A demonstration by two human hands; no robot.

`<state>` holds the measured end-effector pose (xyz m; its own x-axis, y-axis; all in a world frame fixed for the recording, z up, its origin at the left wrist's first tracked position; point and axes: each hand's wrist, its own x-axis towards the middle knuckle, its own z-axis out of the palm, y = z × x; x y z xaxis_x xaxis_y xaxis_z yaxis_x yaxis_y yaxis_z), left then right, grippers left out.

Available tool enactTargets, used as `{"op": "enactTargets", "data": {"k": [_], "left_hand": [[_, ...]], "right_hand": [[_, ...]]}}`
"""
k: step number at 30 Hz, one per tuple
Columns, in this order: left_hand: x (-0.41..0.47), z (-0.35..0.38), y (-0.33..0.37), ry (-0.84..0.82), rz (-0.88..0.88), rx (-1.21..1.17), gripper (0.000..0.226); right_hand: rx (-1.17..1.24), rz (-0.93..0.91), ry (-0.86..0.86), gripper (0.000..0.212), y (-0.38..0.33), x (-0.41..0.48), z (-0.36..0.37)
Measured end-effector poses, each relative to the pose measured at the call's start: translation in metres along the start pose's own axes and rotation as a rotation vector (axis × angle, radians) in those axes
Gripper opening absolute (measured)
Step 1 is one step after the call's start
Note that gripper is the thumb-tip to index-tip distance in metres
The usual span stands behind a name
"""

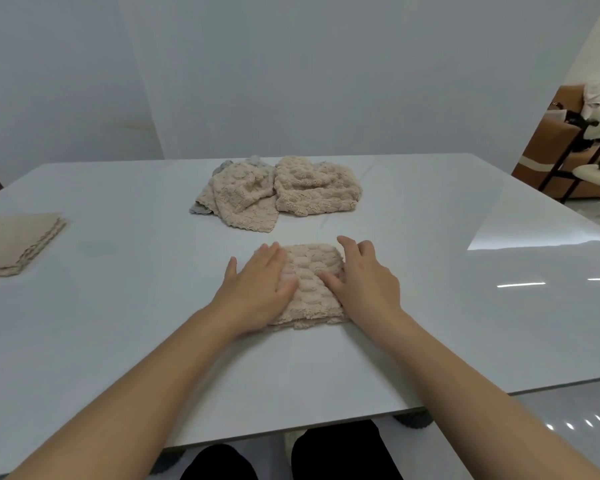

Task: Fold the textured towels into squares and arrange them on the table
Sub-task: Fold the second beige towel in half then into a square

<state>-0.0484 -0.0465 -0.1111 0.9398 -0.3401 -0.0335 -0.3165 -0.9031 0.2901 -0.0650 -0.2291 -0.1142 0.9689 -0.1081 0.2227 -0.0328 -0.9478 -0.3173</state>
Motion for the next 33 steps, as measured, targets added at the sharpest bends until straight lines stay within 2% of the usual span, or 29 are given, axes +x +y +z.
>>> {"op": "enactTargets", "data": {"k": [4, 8, 12, 14, 17, 19, 23, 26, 29, 33], "left_hand": [[0.012, -0.019, -0.018, 0.143, -0.138, -0.282, 0.054], [-0.01, -0.021, -0.021, 0.255, -0.194, -0.447, 0.024], [-0.034, -0.018, -0.019, 0.19, -0.213, -0.686, 0.018], [-0.037, -0.02, -0.018, 0.143, -0.213, -0.829, 0.02], [-0.033, -0.025, -0.015, 0.041, -0.224, -1.03, 0.029], [-0.028, -0.026, -0.015, -0.023, -0.218, -1.042, 0.03], [-0.022, -0.032, -0.023, -0.253, -0.219, -0.859, 0.026], [-0.023, -0.037, -0.024, -0.353, -0.197, -0.833, 0.025], [-0.025, -0.039, -0.024, -0.328, -0.16, -0.863, 0.027], [-0.032, -0.036, -0.031, -0.164, -0.185, -0.923, 0.028]], "right_hand": [[0.021, -0.128, -0.102, 0.062, 0.005, 0.024, -0.008], [-0.127, -0.18, -0.086, 0.055, -0.001, 0.044, -0.024], [0.021, -0.176, -0.22, 0.053, -0.025, 0.029, -0.003], [-0.039, -0.183, -0.285, 0.057, -0.028, 0.02, 0.013], [-0.074, -0.187, -0.262, 0.059, -0.024, 0.019, 0.022], [-0.064, -0.192, -0.251, 0.059, -0.022, 0.018, 0.023], [-0.043, -0.2, -0.24, 0.058, -0.022, 0.018, 0.026], [-0.018, -0.233, -0.236, 0.057, -0.022, 0.021, 0.027], [0.013, -0.277, -0.243, 0.056, -0.025, 0.026, 0.028], [0.053, -0.331, -0.255, 0.055, -0.034, 0.038, 0.031]]}}
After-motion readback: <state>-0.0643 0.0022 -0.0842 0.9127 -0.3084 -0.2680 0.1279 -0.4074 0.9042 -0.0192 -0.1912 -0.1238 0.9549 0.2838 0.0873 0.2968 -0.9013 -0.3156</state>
